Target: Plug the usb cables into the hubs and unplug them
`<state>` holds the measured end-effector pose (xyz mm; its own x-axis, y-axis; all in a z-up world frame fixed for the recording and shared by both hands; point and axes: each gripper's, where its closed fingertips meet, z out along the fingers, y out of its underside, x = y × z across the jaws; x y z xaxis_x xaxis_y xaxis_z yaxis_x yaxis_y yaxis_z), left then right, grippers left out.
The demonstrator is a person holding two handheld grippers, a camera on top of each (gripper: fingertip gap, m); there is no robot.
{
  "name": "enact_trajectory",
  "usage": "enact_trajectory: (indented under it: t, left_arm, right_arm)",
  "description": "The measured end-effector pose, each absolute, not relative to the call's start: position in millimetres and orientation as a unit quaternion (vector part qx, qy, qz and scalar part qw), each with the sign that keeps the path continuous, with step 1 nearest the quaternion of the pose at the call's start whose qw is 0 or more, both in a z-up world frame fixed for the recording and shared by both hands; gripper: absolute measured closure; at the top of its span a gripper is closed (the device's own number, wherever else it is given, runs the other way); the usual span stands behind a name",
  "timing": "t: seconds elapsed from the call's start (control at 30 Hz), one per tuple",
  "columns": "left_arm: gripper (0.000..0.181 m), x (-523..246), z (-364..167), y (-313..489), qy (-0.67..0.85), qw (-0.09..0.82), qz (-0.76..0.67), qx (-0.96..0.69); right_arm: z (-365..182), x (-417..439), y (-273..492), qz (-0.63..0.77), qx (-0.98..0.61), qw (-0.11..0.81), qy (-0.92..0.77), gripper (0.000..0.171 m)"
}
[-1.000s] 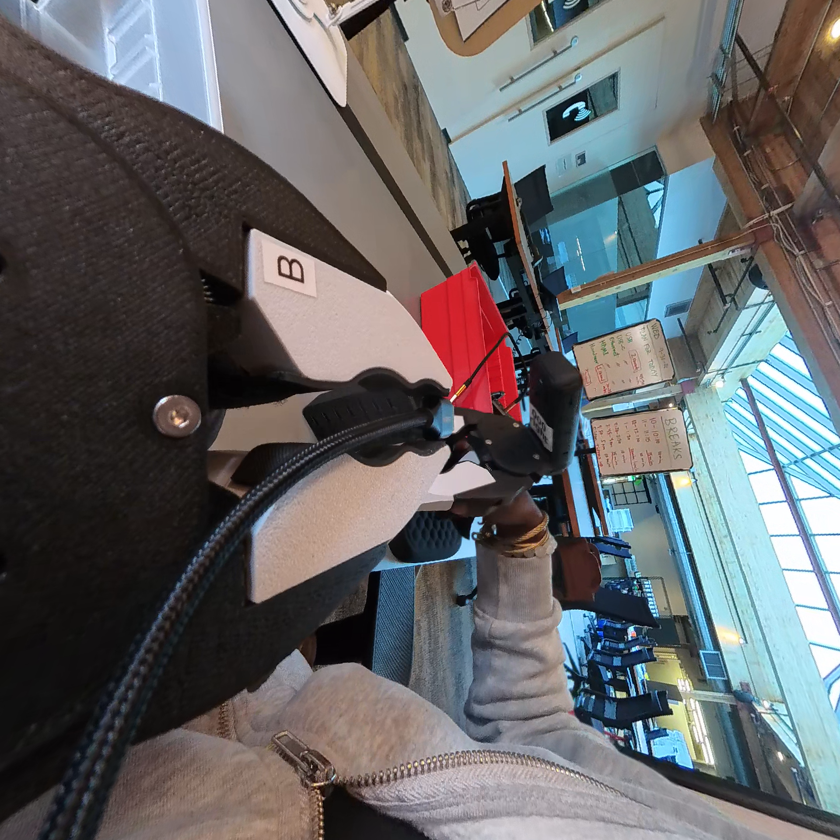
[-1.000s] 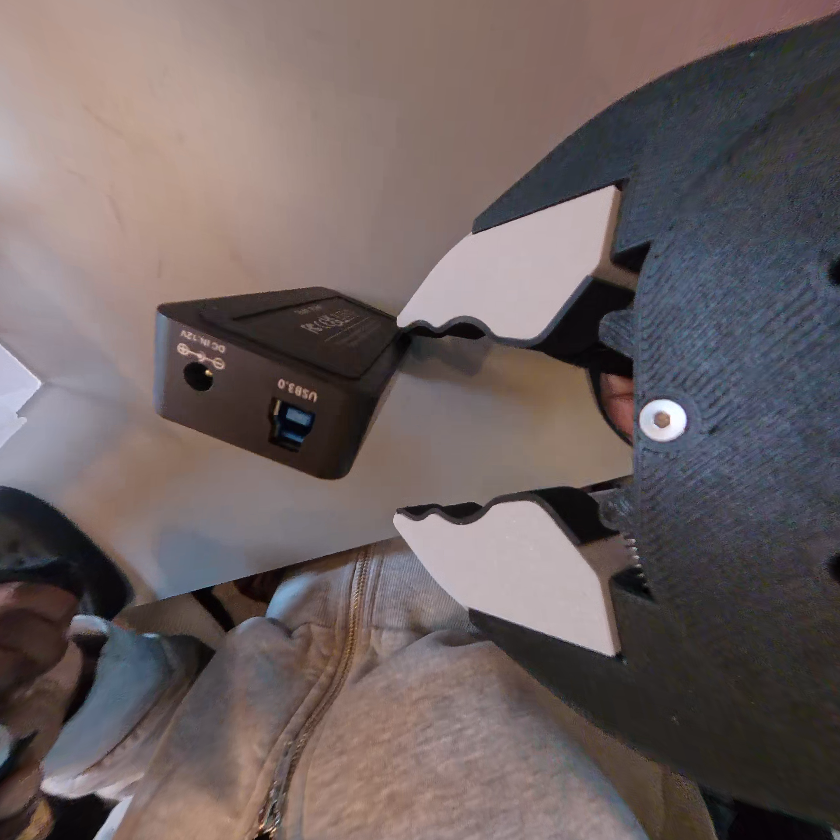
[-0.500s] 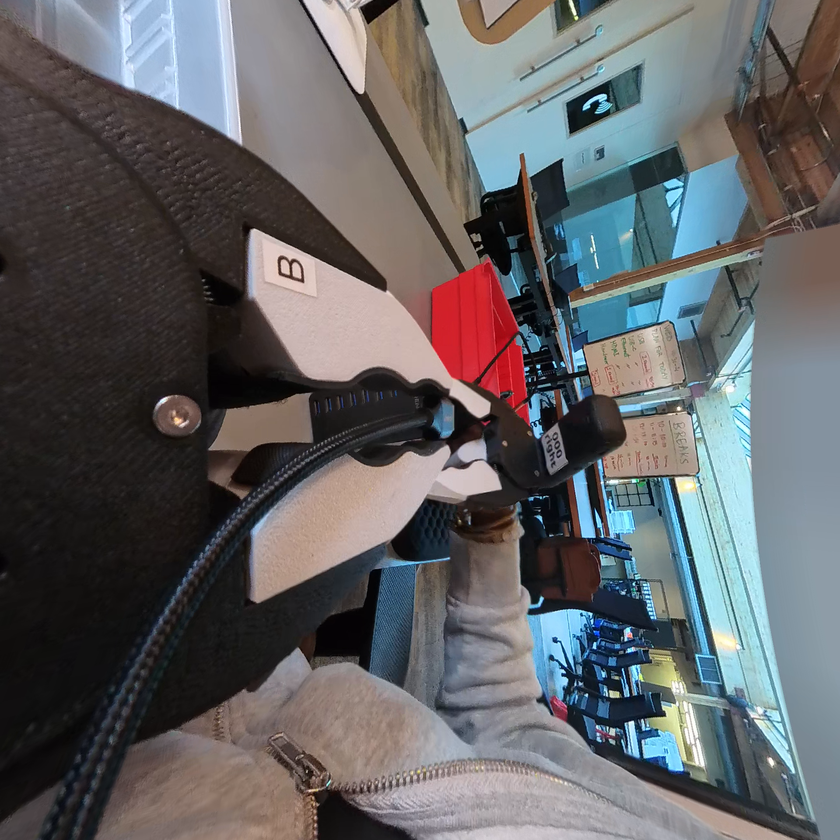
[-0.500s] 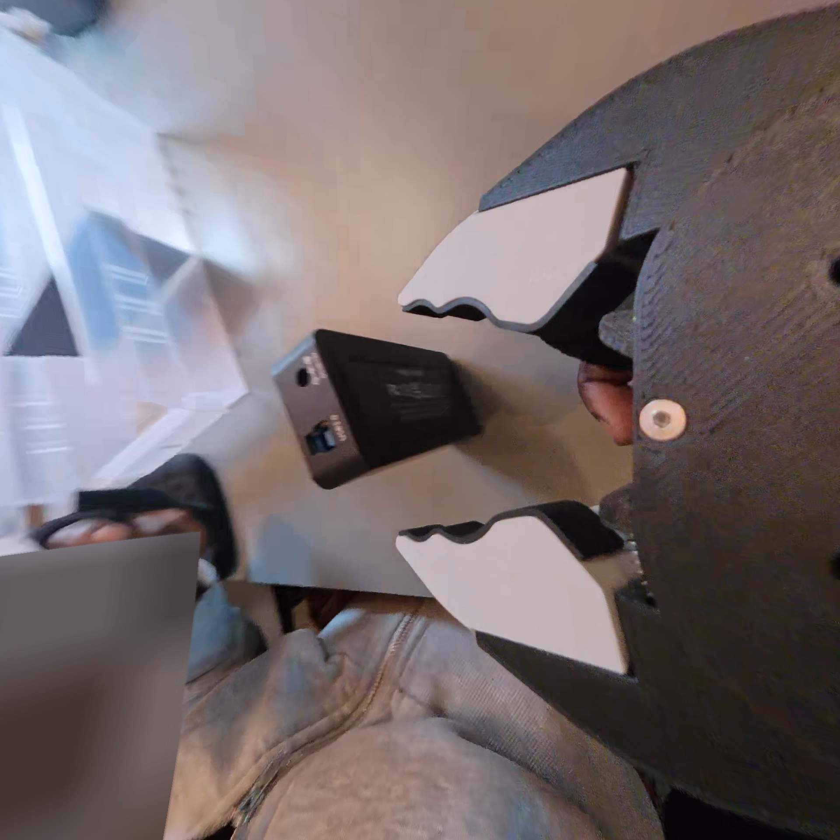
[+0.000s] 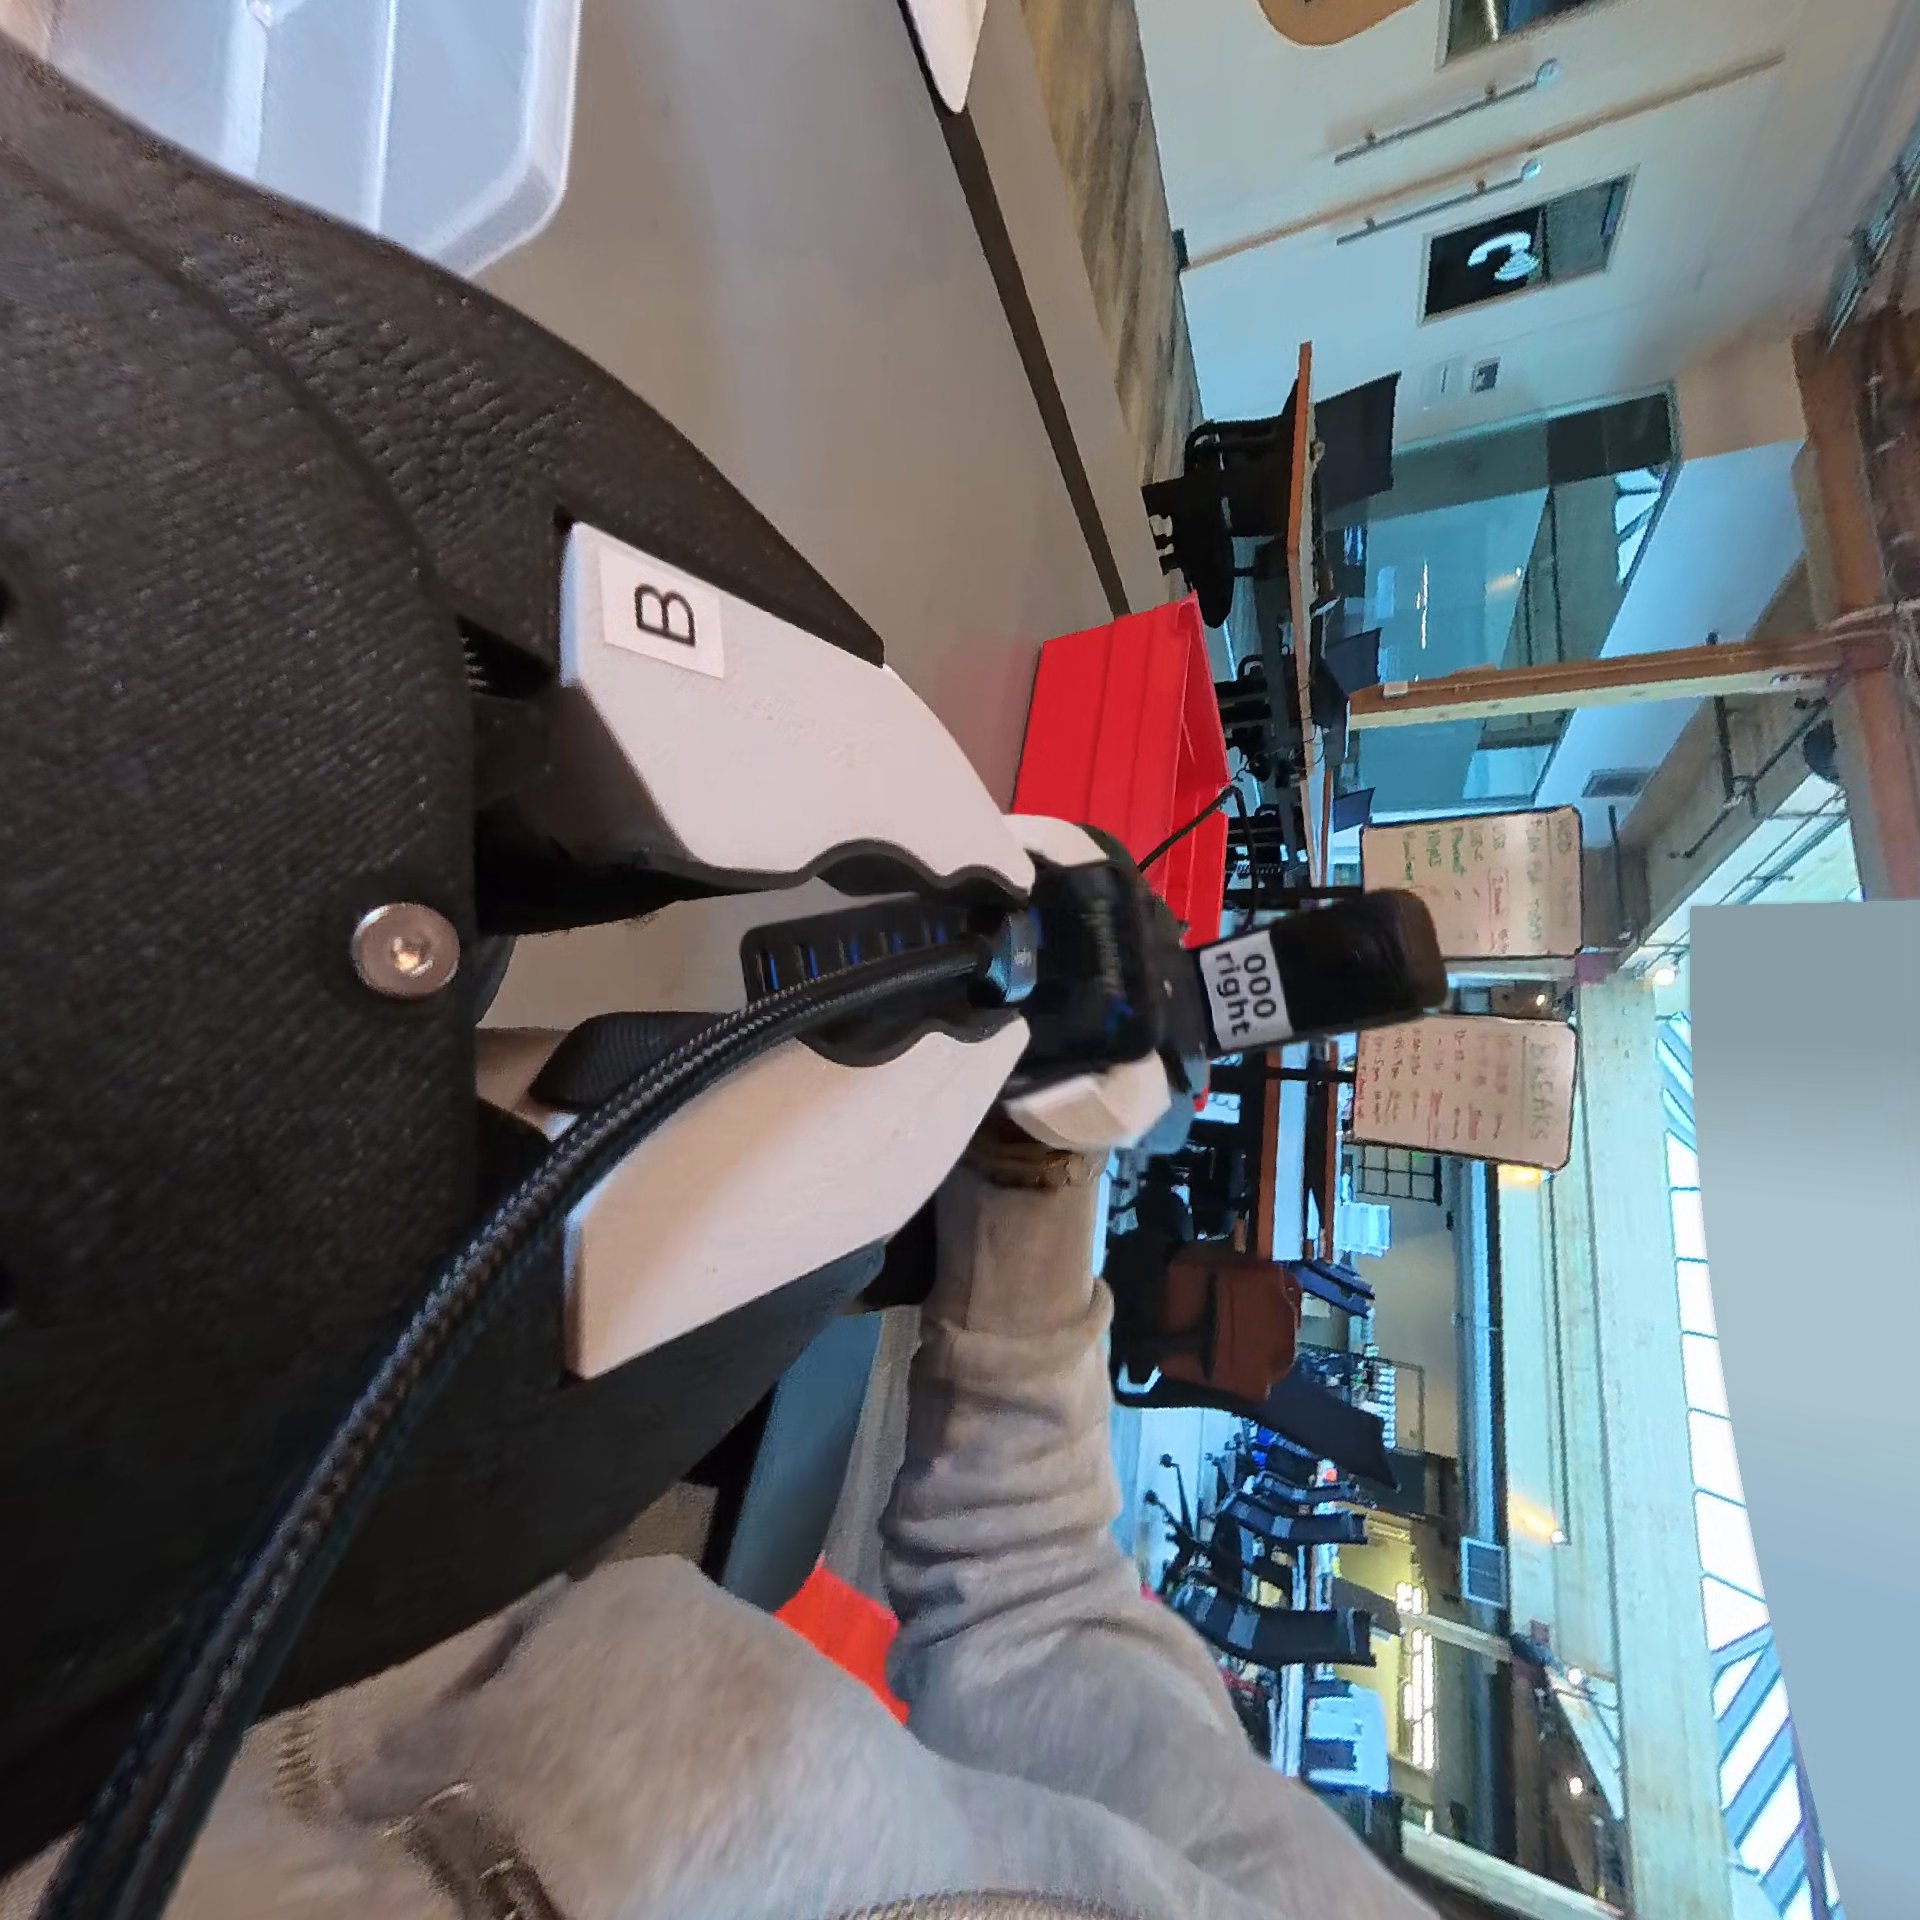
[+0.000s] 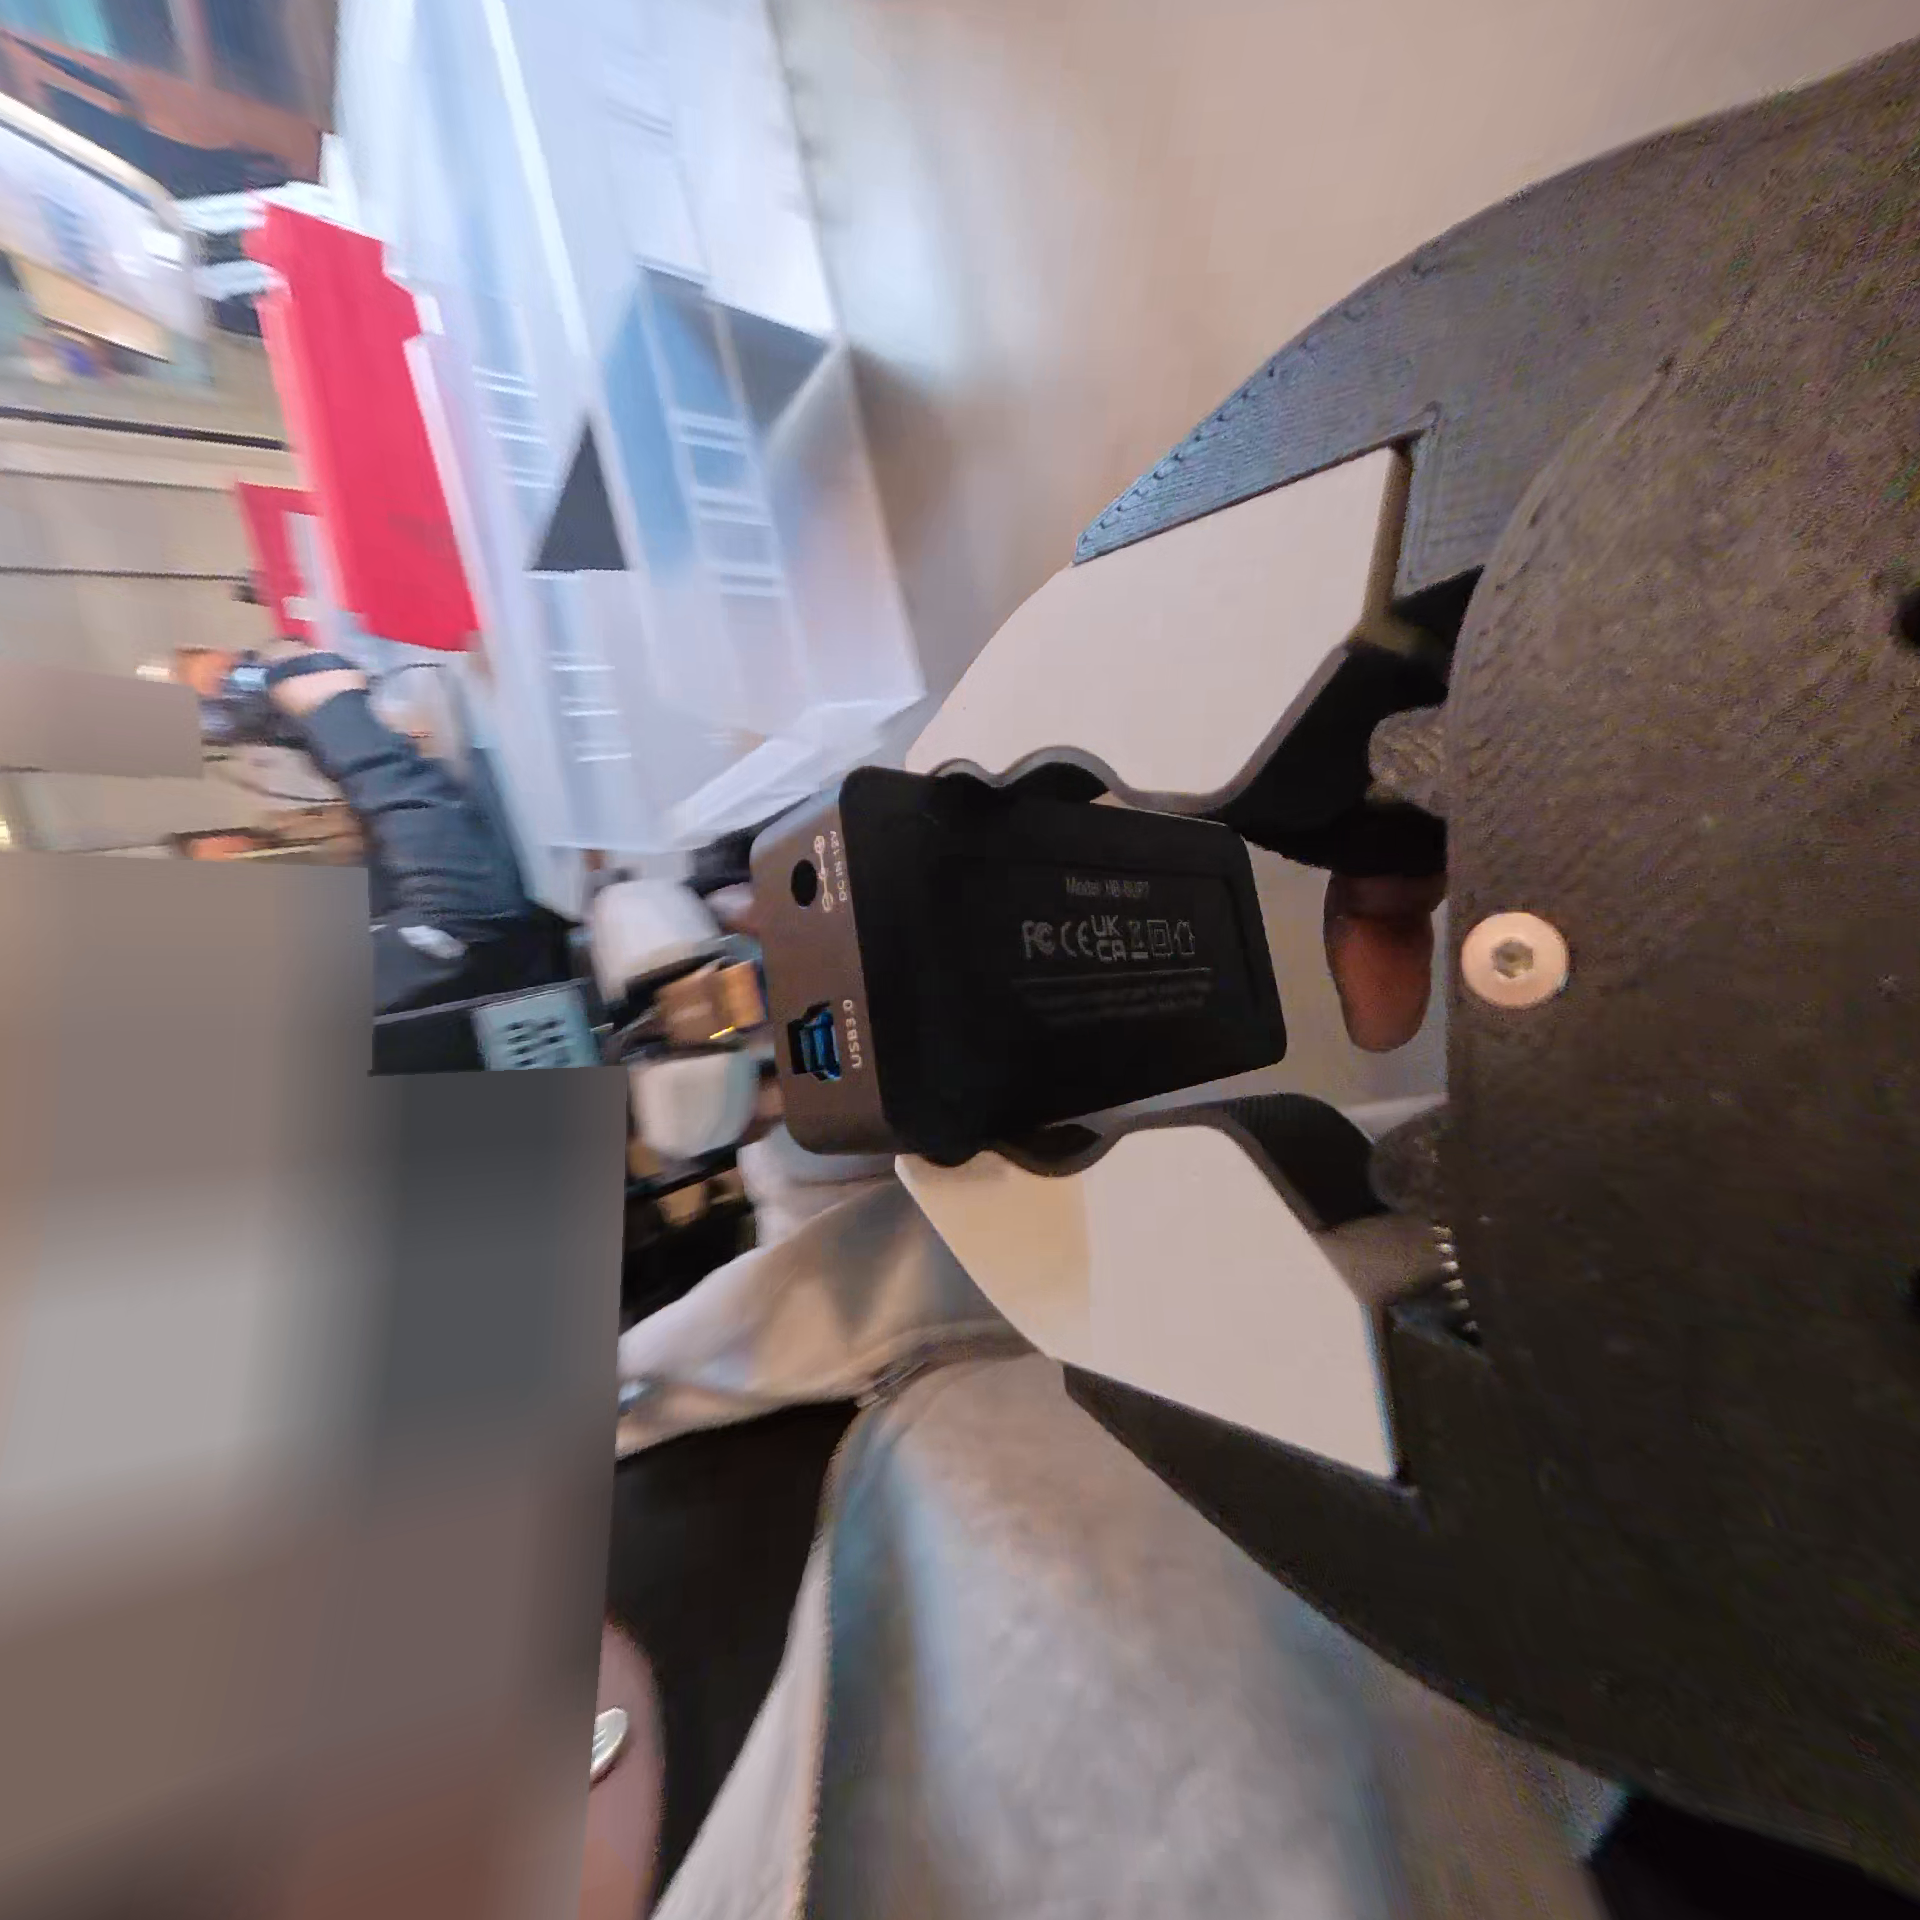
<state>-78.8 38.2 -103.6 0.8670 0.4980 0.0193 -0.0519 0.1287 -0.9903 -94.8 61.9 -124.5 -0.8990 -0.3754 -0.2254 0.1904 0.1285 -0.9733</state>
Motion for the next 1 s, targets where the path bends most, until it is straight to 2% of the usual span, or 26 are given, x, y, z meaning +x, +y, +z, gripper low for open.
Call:
enact_trajectory:
  t: [0.13,0.6,1.0]
  left_arm:
    - [0.163,-85,-96,45,-0.182,0.737,0.207,-0.617]
    - [0.163,-75,-87,51,-0.163,0.751,0.196,-0.609]
    - [0.162,-69,-84,52,-0.159,0.763,0.185,-0.598]
  right_arm:
    - [-97,-88,56,-0.701,-0.048,0.202,0.682,0.11]
    - [-98,-69,47,-0.681,-0.079,0.121,0.718,0.11]
    - [-94,-58,45,-0.684,-0.091,0.126,0.713,0.11]
